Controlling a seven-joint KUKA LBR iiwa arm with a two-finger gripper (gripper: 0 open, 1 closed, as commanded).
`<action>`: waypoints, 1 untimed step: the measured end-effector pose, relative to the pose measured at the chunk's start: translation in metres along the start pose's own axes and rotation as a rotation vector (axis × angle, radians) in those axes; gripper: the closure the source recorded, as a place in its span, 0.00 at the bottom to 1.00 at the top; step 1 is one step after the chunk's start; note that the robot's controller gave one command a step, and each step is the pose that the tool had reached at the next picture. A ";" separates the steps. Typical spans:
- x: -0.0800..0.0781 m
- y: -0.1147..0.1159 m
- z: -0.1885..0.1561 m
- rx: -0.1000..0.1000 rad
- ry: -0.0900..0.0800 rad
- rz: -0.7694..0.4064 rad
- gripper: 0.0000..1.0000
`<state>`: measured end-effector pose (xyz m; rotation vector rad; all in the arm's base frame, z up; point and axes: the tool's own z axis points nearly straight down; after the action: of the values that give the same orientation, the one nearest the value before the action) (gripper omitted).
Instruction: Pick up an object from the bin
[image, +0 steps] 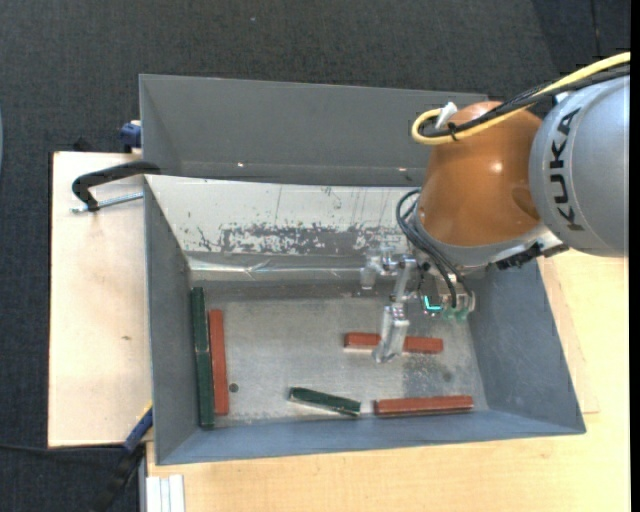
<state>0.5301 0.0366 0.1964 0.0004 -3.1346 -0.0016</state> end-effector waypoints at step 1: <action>-0.002 0.000 -0.004 0.000 -0.008 0.000 0.00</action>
Offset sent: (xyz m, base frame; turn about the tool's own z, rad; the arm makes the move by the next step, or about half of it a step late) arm 0.0068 -0.0380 -0.0767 -0.3283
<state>0.5318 0.0364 0.2003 -0.0002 -3.1428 -0.0022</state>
